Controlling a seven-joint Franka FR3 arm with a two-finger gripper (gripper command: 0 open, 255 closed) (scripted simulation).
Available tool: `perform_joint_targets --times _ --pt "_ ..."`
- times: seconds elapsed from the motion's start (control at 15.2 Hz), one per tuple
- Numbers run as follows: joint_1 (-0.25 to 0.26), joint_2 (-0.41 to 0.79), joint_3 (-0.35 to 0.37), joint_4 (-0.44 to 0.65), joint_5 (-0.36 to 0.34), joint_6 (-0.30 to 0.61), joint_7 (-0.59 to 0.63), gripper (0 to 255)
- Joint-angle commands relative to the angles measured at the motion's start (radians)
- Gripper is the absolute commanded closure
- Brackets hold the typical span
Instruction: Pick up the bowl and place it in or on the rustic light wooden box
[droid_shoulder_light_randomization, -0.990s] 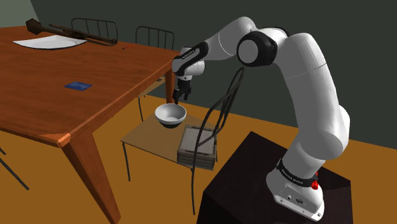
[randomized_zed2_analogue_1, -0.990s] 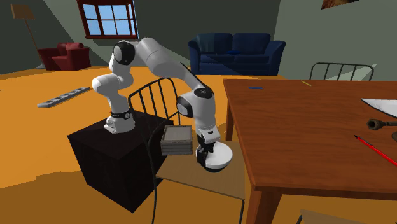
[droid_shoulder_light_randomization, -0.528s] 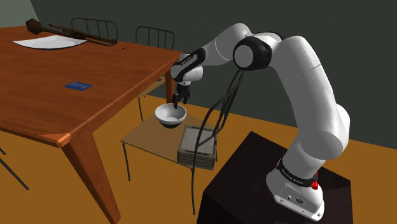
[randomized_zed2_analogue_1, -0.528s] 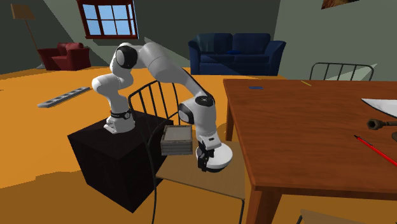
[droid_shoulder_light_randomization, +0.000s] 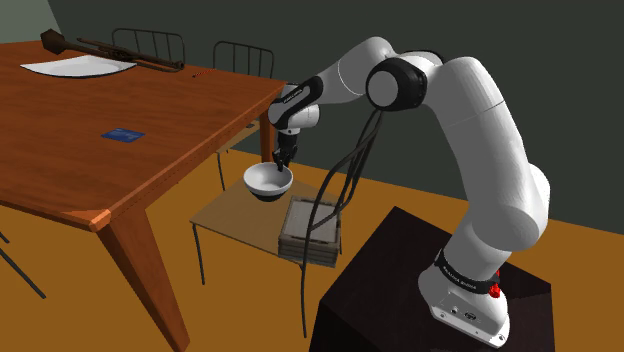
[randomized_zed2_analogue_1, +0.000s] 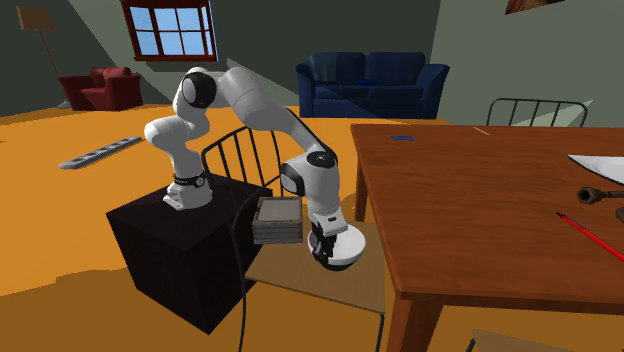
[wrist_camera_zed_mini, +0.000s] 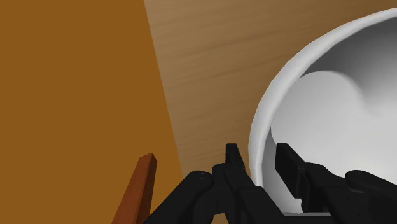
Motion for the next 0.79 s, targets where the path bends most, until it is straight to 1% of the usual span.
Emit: perform_joint_targets --times 0.0,0.46,0.73 --pt "0.000 0.000 0.000 0.000 0.000 0.000 0.000 255" --pt "0.000 0.000 0.000 0.000 0.000 0.000 0.000 255" --pt "0.003 -0.036 -0.006 -0.005 -0.007 -0.031 0.007 255"
